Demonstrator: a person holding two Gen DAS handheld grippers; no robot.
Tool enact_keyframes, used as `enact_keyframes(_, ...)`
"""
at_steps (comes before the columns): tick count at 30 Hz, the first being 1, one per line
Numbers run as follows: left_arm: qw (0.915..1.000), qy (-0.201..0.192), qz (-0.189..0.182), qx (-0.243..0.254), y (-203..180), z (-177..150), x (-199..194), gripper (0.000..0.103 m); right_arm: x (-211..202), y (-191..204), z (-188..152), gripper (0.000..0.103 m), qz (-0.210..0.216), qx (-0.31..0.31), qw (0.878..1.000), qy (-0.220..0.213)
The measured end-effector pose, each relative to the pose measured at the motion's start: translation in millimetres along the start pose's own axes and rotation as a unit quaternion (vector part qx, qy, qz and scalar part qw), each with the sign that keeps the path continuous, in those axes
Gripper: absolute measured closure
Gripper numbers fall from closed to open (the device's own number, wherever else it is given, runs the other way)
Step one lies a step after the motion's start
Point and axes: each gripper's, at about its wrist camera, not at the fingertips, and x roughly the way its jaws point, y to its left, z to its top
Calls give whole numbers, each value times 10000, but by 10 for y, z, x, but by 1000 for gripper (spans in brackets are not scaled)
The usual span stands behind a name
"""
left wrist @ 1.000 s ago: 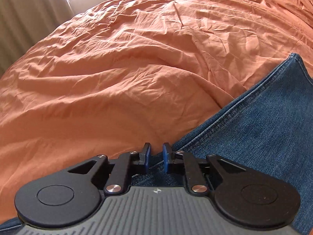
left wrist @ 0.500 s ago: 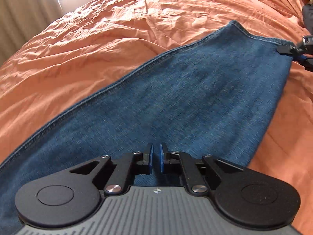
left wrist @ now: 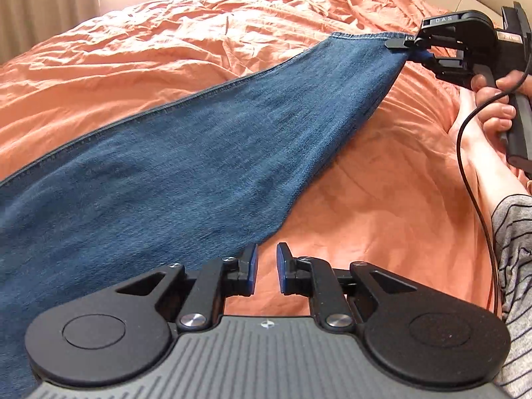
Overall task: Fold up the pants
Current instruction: 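Lift the leg hem with the right gripper and fold it over toward the waistband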
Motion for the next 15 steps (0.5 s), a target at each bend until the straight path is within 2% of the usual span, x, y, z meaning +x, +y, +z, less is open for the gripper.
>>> enact_keyframes(4,9992,-289,110,-250,282,-67,-404,85,-214,810,54,96,269,-714,9971,-76)
enact_keyframes(7,9972,-562,279,-414,511,-127,-711,85,-297,1414,-43,96,469,-1181,9919,-92)
enact_keyframes(11,9913,-924,394,-847,870,-266,-1106,82,-275,2151,-365,96,693,-1741,9823,-12)
enact_keyframes(15,9849,-1145,540,-1178,1218,-454,-1342,82,-152,2657,-867,96,978,-1883,9770,233)
